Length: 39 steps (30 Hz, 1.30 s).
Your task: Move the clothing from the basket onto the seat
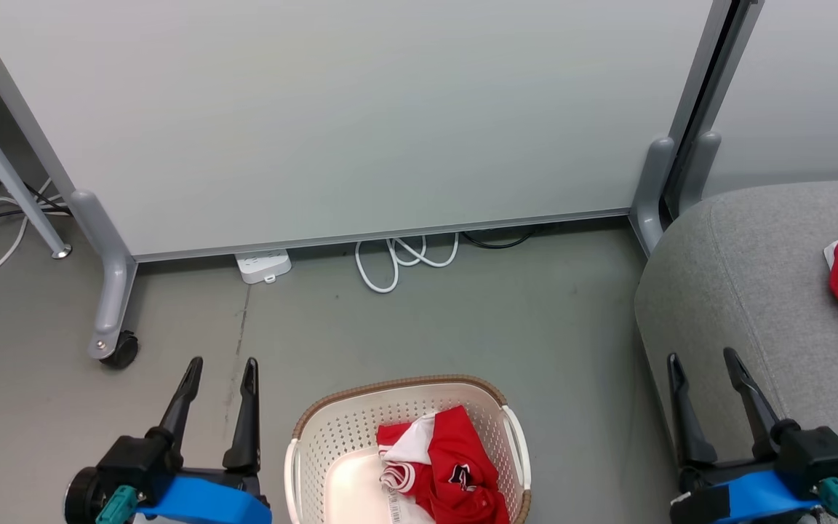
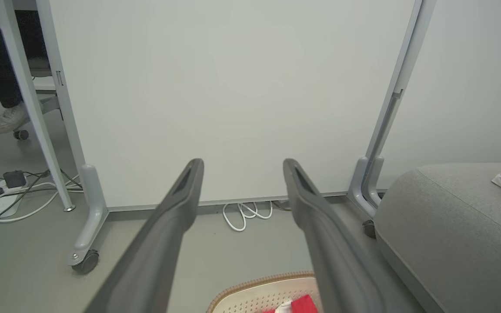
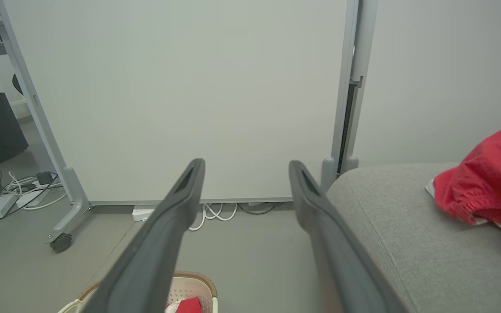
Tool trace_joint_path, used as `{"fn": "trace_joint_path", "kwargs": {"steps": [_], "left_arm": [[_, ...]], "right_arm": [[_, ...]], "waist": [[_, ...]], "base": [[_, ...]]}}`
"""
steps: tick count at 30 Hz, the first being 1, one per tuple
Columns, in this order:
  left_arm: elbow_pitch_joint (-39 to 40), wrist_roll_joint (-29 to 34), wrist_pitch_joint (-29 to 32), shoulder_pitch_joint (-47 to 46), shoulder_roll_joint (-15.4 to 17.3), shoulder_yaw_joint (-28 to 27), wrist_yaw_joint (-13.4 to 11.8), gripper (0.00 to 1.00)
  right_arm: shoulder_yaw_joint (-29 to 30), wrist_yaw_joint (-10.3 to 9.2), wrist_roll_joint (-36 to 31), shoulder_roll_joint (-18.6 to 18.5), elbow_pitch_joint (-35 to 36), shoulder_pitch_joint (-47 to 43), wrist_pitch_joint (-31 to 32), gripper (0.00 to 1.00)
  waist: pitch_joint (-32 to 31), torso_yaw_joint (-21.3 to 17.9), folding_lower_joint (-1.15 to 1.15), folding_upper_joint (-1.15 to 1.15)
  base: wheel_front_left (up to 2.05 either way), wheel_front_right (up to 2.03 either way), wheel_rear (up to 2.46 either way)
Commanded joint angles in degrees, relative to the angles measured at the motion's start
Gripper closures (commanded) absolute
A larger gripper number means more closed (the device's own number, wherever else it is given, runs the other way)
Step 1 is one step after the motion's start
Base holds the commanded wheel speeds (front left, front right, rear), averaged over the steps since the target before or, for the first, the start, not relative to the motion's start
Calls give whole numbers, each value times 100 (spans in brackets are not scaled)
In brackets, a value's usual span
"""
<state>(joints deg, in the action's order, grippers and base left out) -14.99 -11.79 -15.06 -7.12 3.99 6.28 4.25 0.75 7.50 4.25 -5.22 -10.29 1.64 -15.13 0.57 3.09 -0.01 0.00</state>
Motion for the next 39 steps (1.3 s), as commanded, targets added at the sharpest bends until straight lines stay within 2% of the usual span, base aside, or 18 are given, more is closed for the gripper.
{"fn": "trace_joint_path", "kwargs": {"steps": [1,21,30,39], "left_arm": [[15,46,-17,117,-17,-29,38,0],[-111,171,-18,210,-102,-170,185,0],[-410,49,-18,-364,-100,274,266,0],[-1136,-8,-18,-1380,-101,829,322,0]], "right_arm": [[54,-2,25,38,33,-133,-4,0],[131,-2,16,147,-67,-309,-4,0],[42,-2,1,161,-32,-14,-5,0],[-40,-2,-22,174,128,483,-4,0]], "waist": [[-19,-4,1,0],[-78,-47,1,0],[224,-199,1,0],[1006,-632,1,0]], "base": [[0,0,0],[0,0,0],[0,0,0],[0,0,0]]}}
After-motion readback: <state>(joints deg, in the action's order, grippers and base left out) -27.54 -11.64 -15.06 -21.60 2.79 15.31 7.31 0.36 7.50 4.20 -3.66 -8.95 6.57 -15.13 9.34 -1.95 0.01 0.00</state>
